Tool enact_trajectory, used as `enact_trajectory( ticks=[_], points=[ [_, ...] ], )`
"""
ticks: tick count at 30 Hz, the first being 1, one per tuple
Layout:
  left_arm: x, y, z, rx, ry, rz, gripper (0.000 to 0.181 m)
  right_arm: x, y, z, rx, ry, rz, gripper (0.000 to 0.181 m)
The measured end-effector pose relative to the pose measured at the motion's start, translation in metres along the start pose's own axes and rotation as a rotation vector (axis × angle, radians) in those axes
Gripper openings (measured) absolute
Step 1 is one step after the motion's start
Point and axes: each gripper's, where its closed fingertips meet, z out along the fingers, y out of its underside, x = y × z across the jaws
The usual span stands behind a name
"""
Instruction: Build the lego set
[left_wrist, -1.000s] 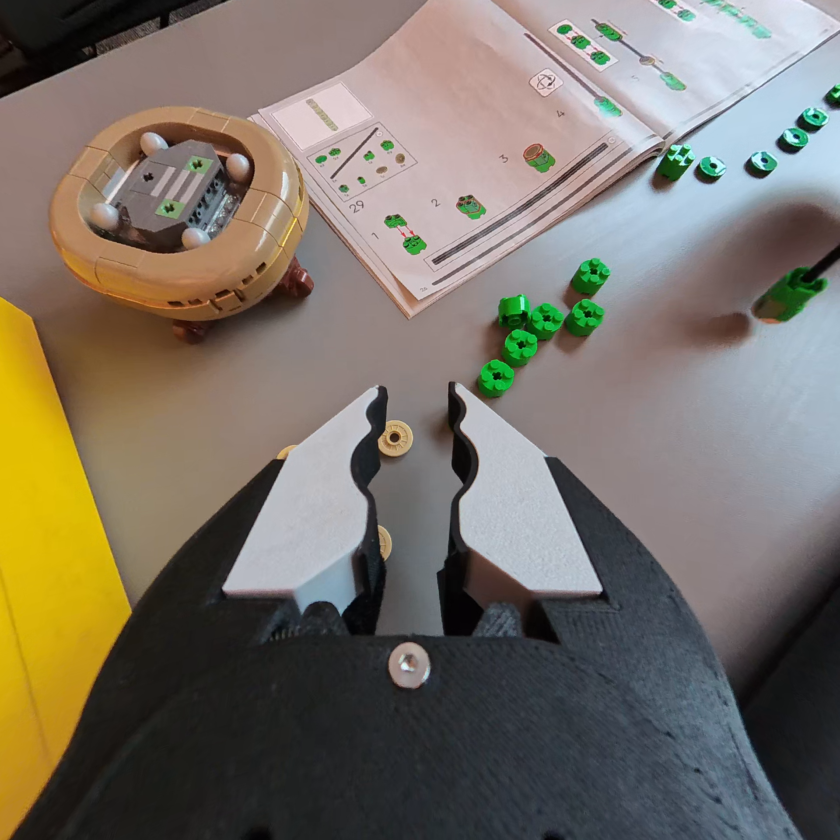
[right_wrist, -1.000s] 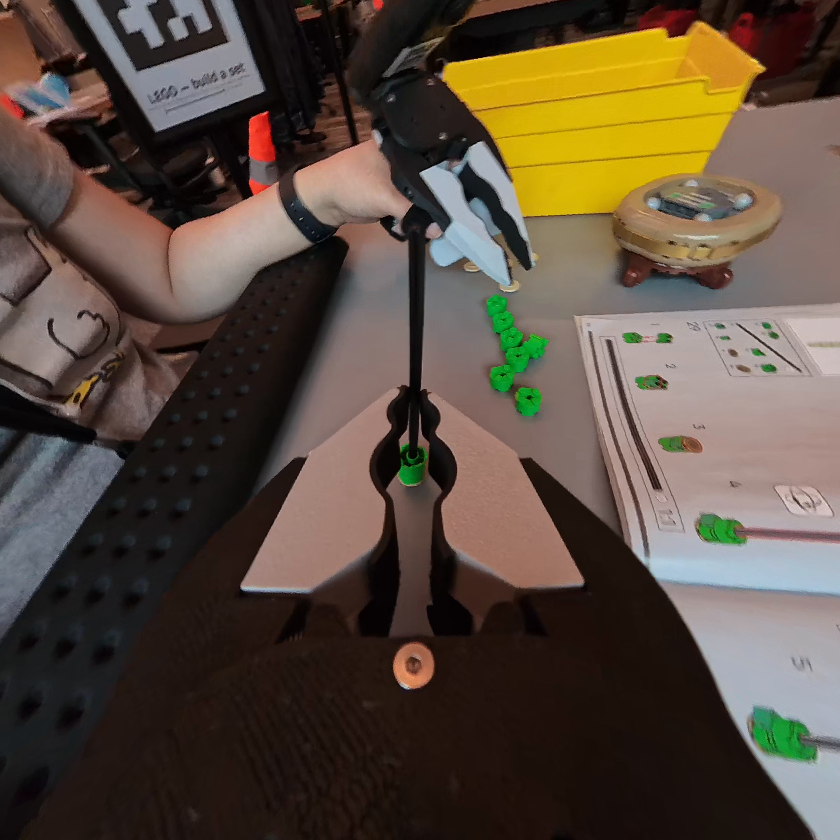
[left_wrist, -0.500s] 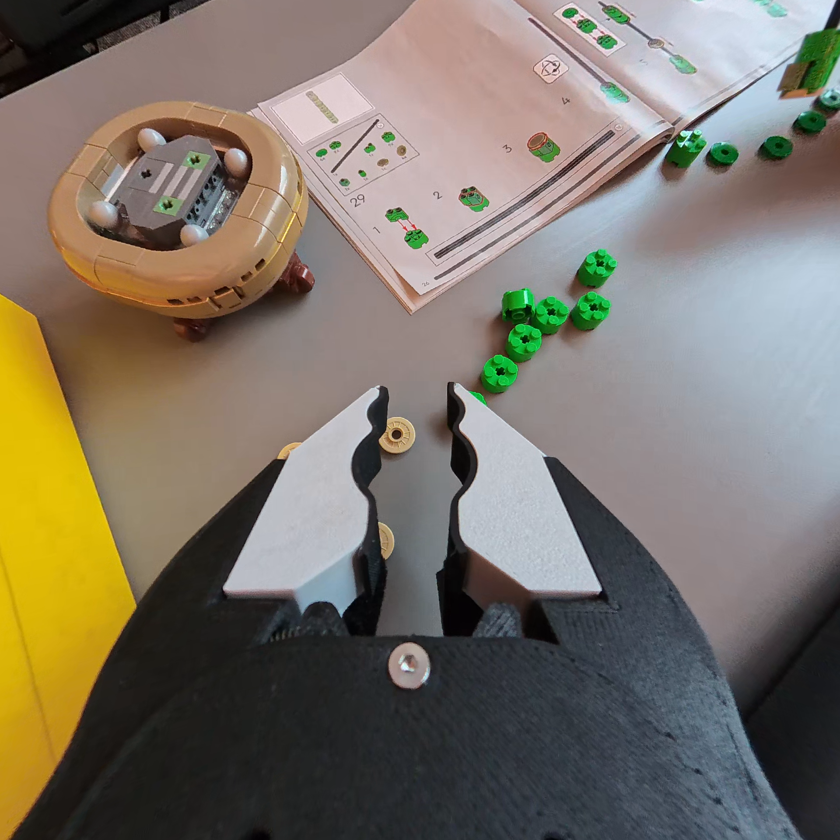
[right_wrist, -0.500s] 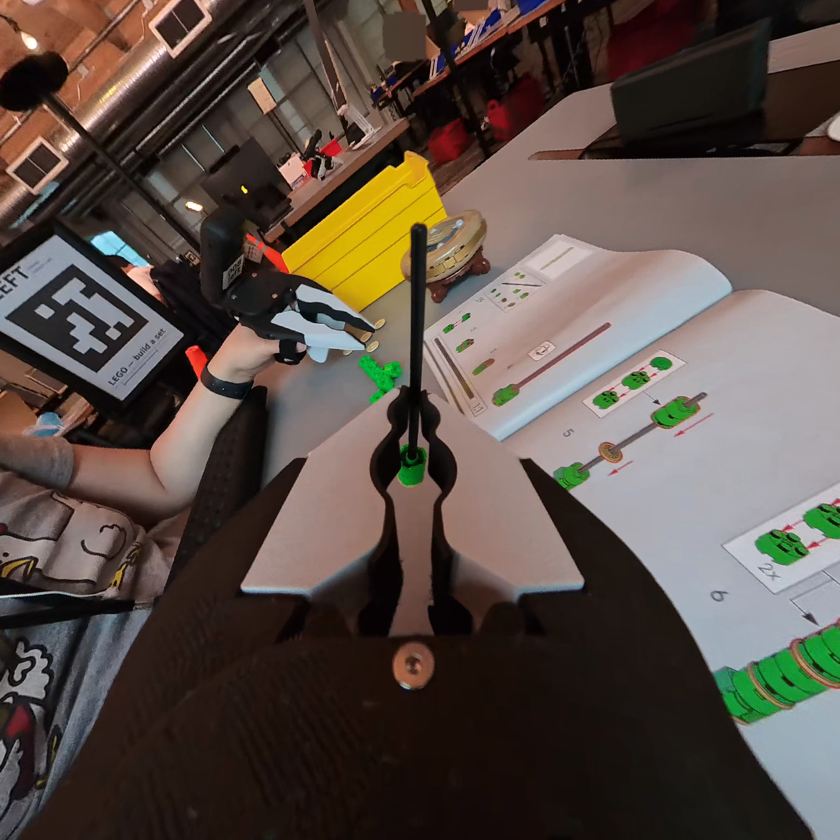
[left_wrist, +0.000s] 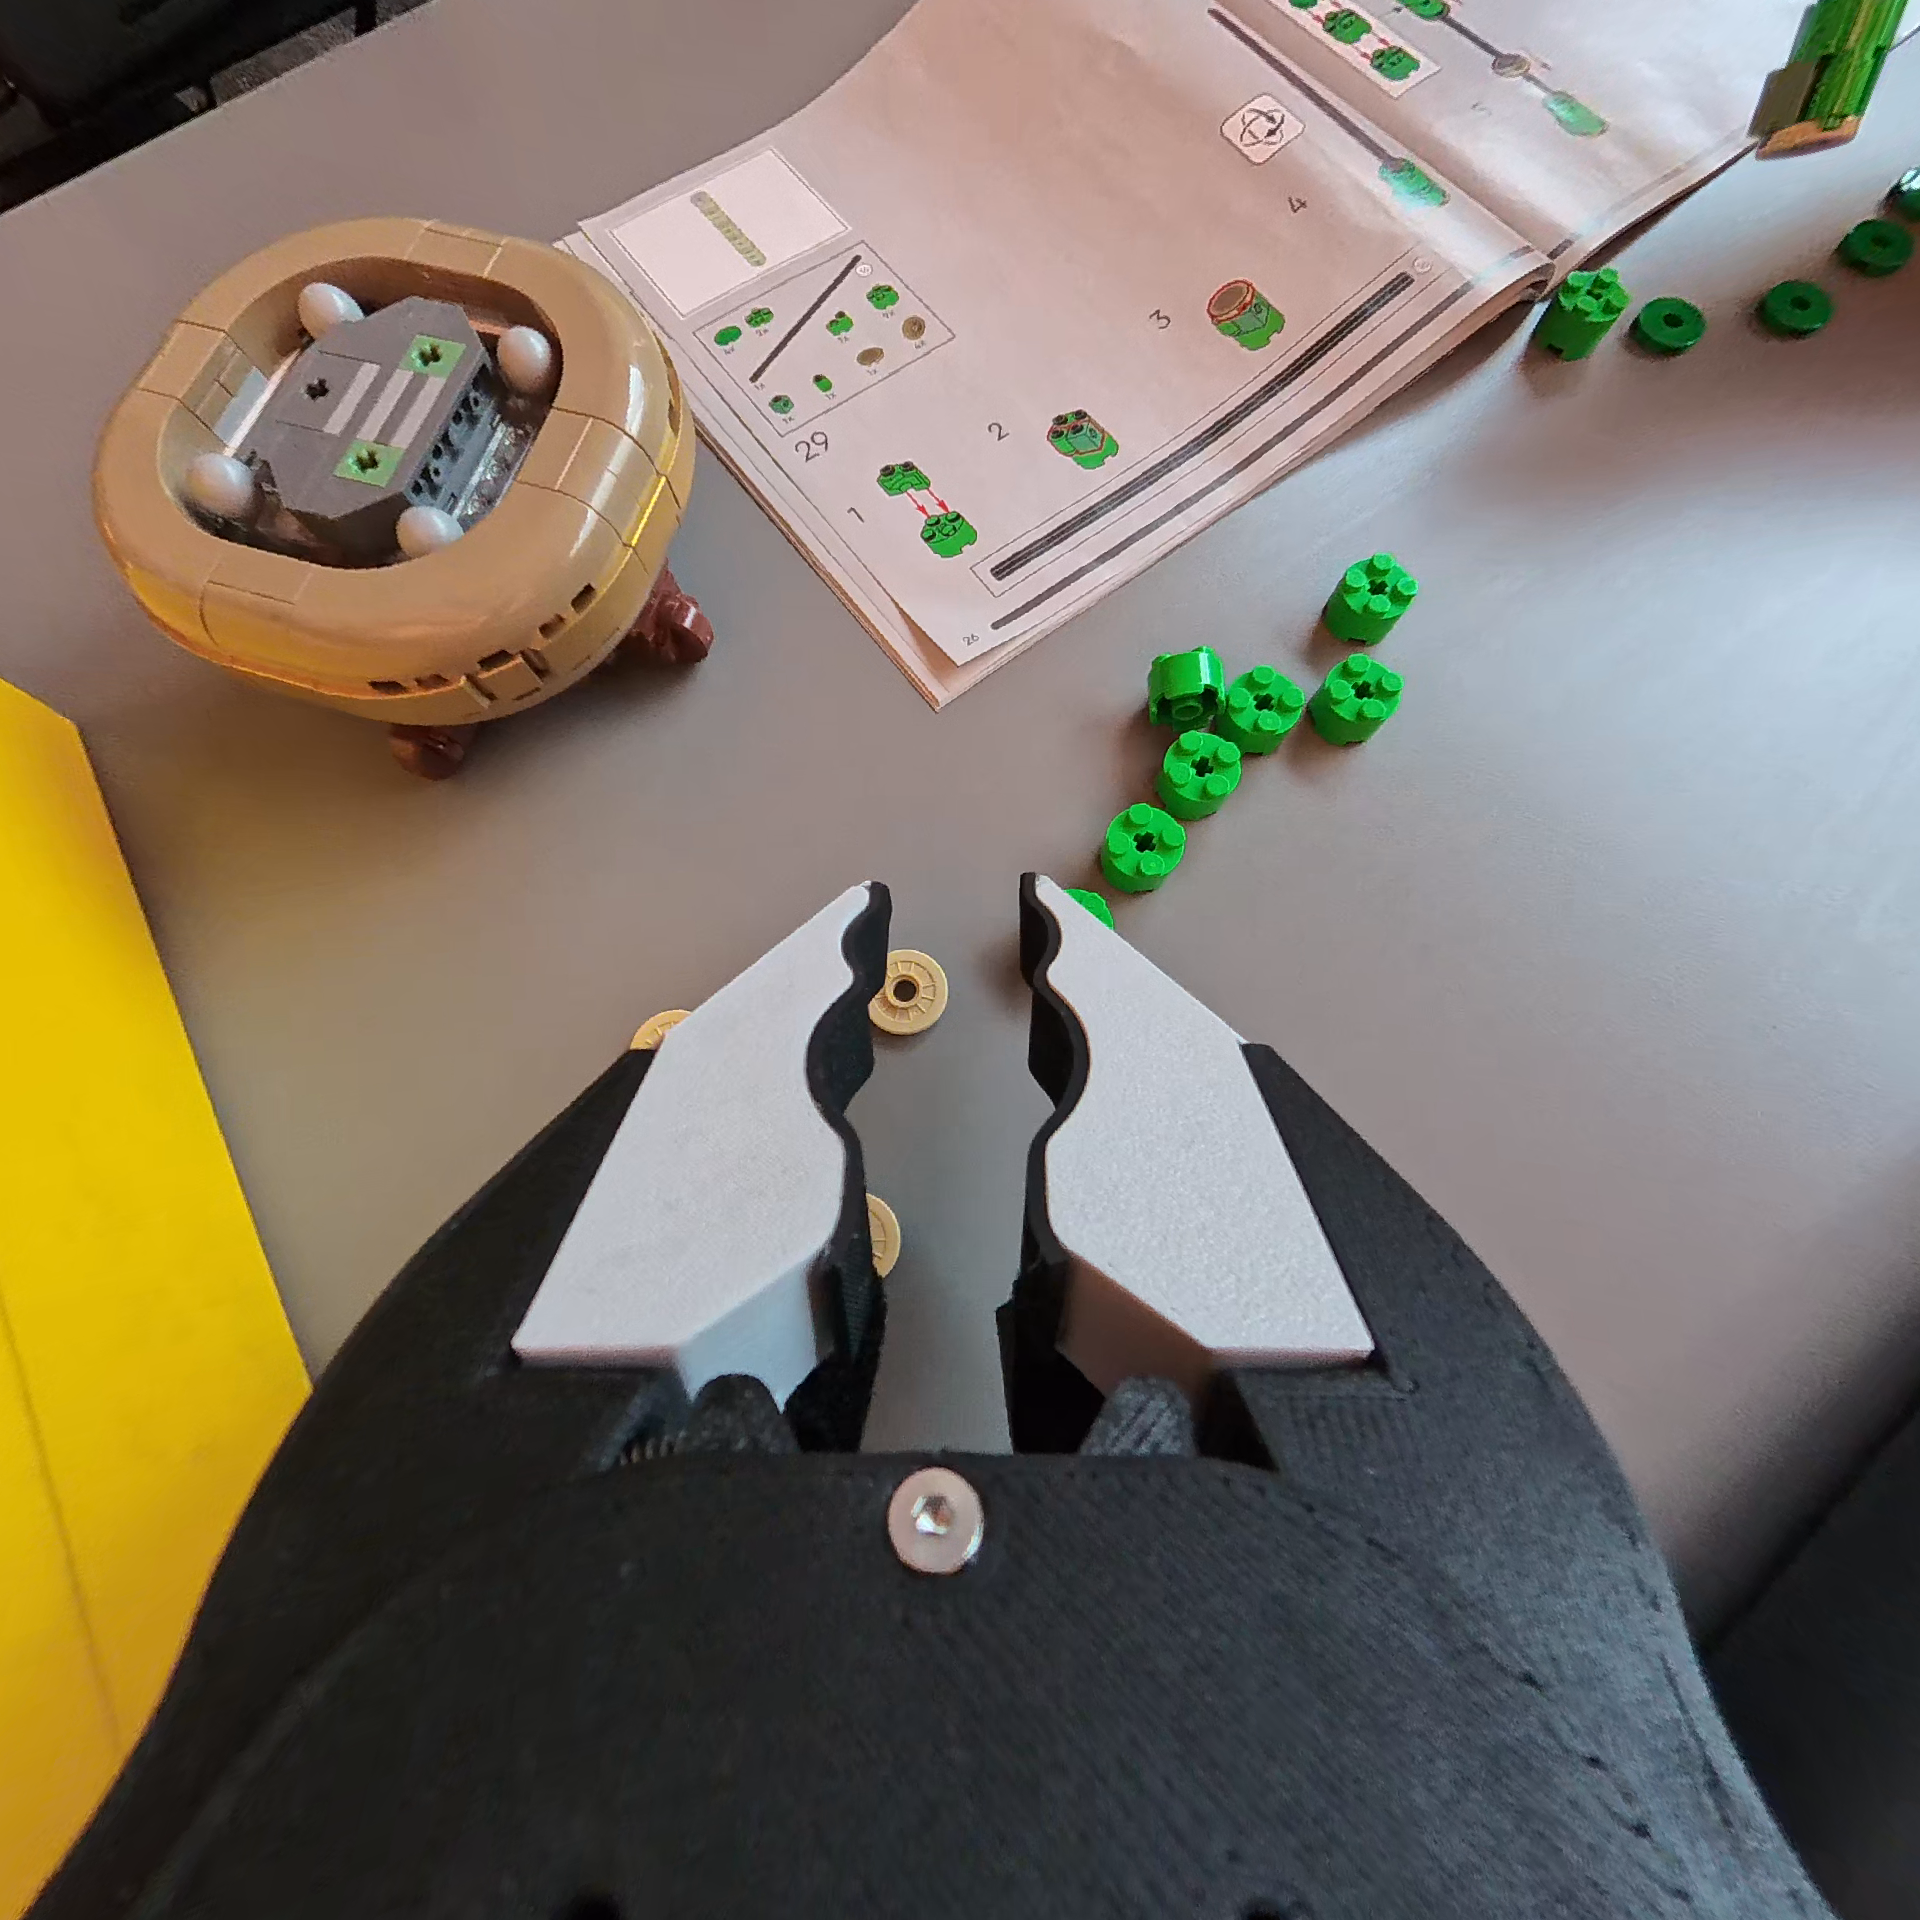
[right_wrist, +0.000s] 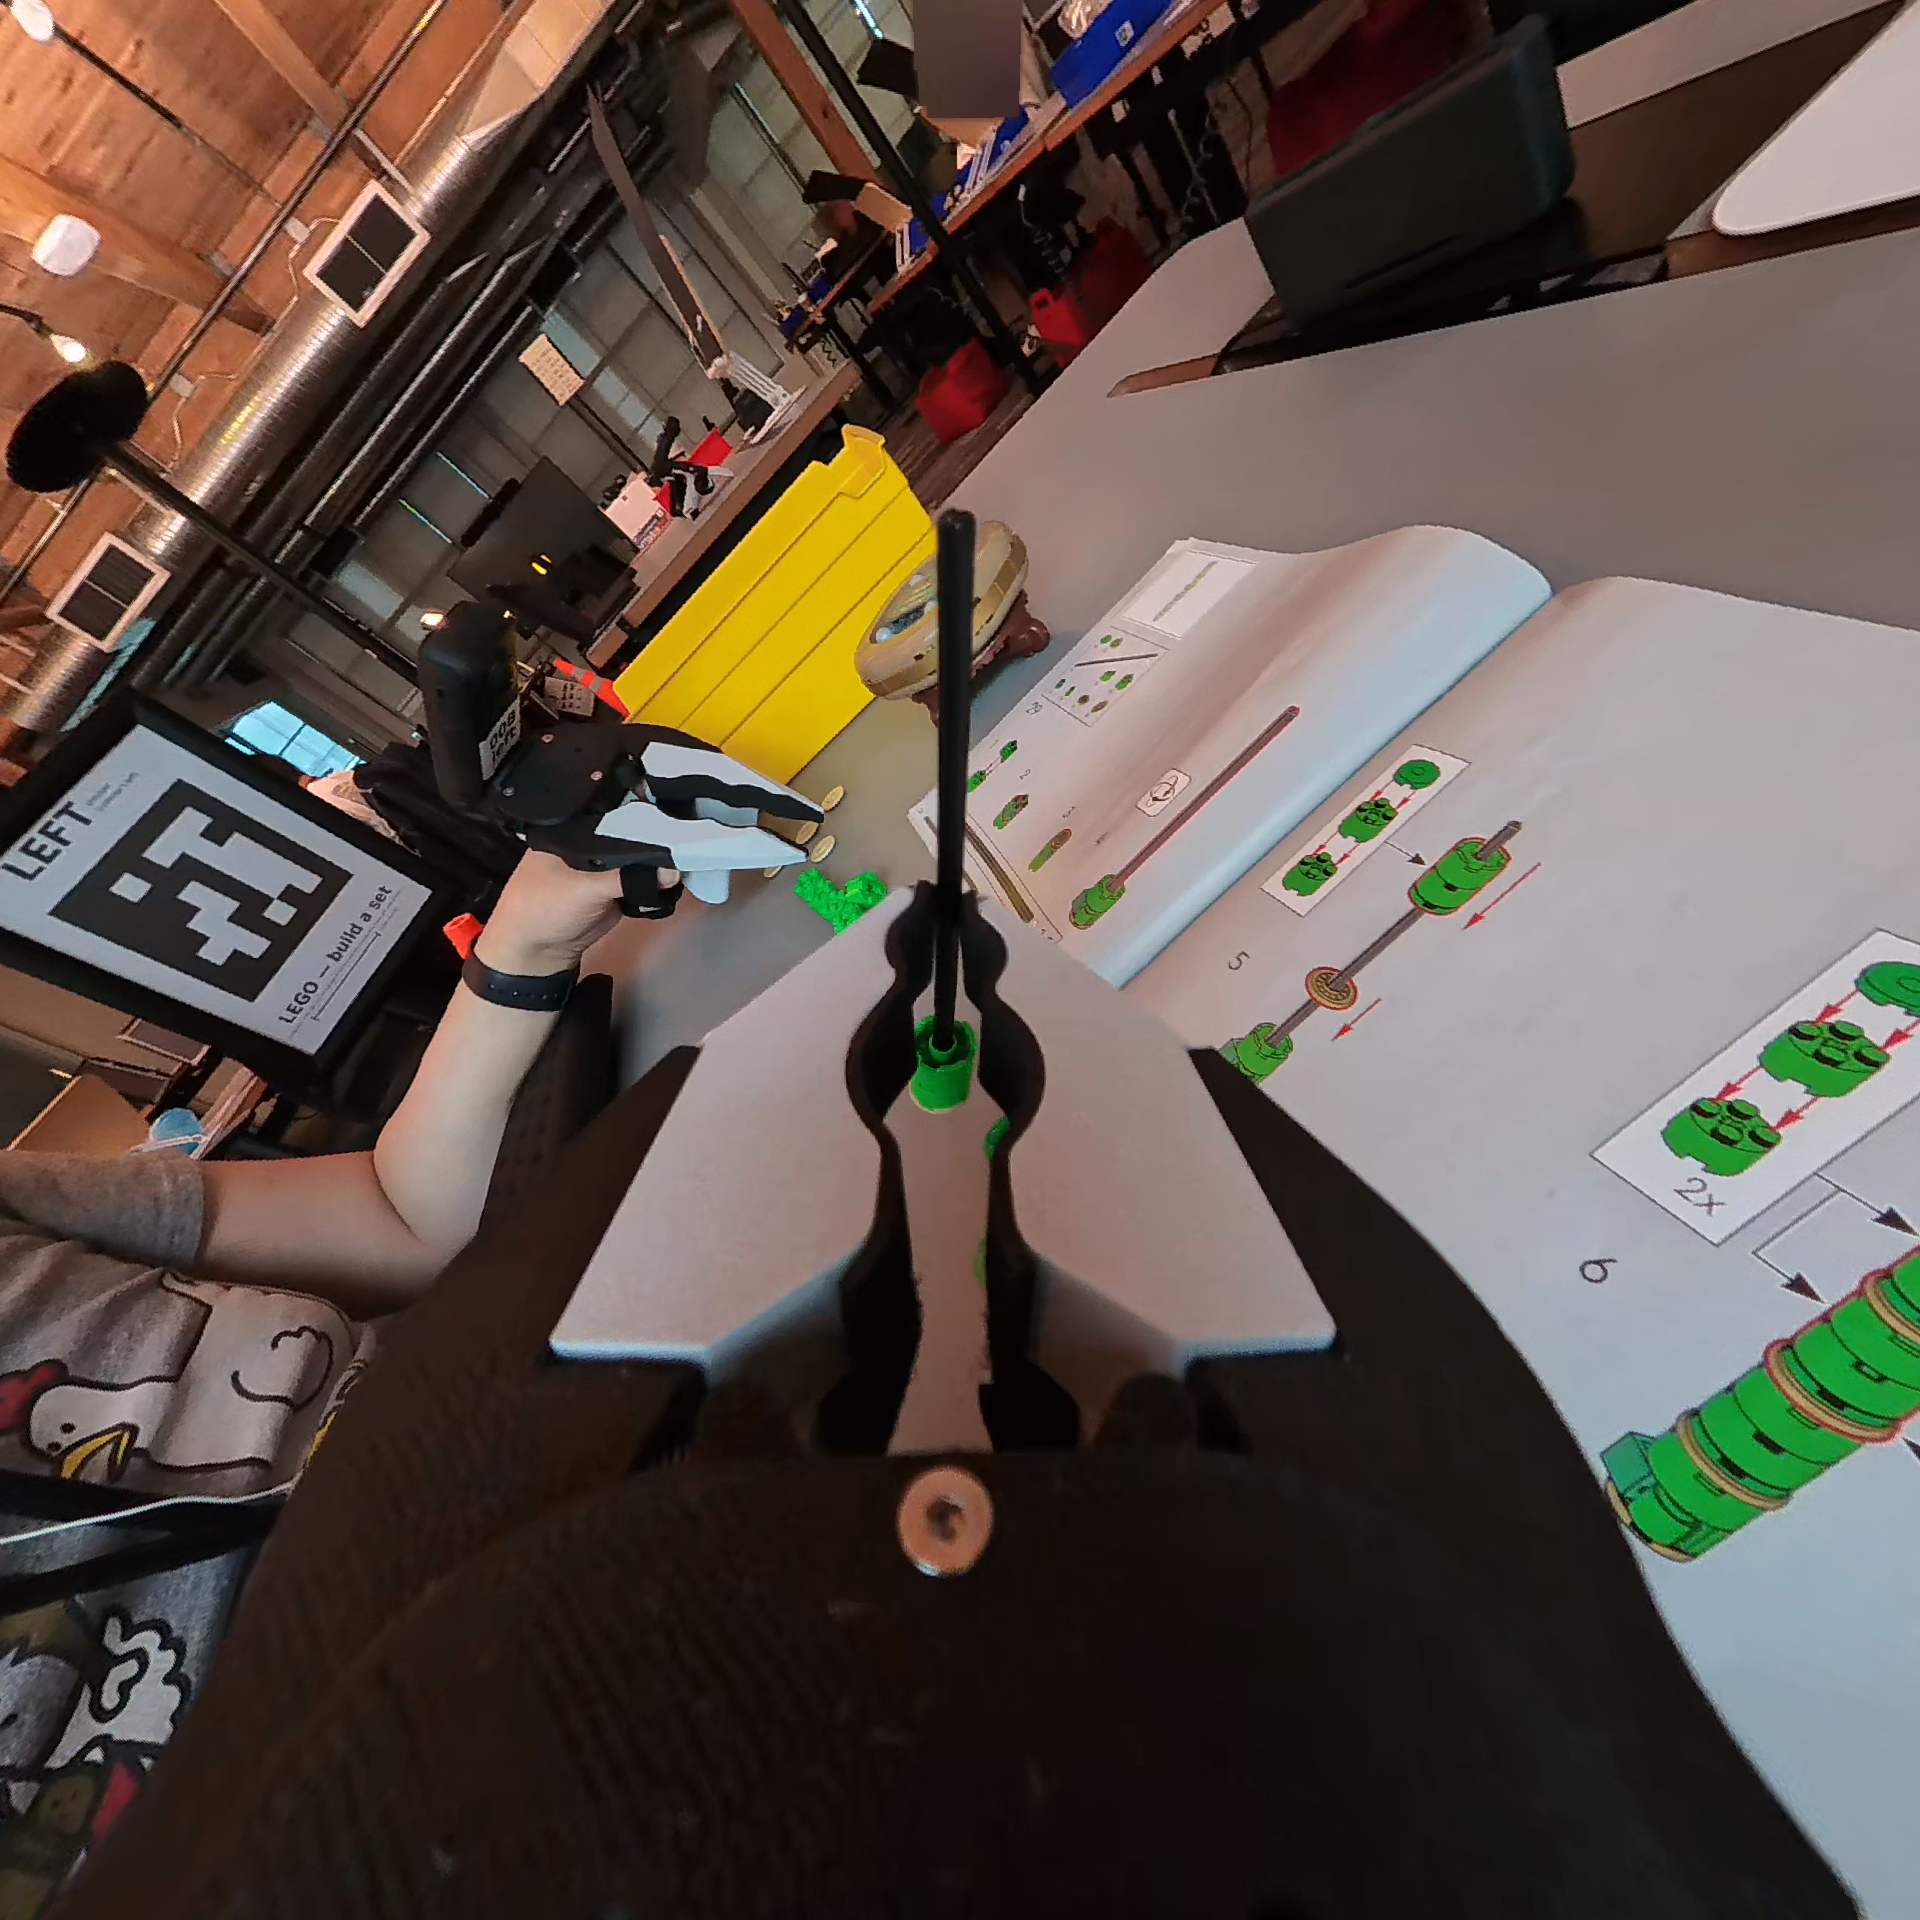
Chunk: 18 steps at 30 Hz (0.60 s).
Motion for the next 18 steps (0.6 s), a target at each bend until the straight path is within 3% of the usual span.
enact_trajectory(
  ticks=[18],
  points=[
    [-0.0016,-0.0009,-0.0009,0.006,-0.009,-0.005,0.023,0.0073,0.0072,0.0031,-0.033,-0.017,0.047,0.003]
  ],
)
